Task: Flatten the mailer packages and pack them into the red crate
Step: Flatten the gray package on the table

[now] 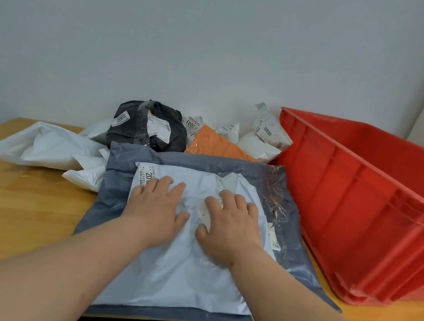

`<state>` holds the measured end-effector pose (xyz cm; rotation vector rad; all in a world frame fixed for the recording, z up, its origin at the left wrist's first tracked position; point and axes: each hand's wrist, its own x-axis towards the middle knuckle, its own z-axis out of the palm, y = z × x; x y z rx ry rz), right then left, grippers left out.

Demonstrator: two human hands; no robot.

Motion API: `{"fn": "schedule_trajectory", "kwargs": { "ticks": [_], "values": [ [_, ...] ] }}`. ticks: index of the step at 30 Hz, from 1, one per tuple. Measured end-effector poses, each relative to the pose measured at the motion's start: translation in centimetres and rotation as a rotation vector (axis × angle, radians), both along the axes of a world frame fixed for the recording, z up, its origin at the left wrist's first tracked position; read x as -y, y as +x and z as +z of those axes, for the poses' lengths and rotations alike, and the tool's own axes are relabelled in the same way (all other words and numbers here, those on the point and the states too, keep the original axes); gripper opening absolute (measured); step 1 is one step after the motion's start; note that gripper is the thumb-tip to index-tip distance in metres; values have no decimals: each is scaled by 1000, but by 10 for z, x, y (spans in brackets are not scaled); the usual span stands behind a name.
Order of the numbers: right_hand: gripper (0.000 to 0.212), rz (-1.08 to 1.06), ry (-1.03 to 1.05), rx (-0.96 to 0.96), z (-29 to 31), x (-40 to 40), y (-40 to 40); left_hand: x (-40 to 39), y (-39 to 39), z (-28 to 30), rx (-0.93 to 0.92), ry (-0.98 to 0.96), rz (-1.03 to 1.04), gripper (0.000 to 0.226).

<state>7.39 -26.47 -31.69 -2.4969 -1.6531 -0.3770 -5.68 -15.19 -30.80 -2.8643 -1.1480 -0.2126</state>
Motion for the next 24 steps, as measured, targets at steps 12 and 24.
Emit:
{"fn": "schedule_trajectory", "kwargs": {
  "ticks": [12, 24],
  "values": [
    [87, -153, -268, -236, -34, -15, 35, -28, 8, -51, 17, -225, 68, 85],
    [82, -162, -398, -381, -26, -25, 40, -35, 17, -46, -87, -293, 101, 84]
  ]
}}
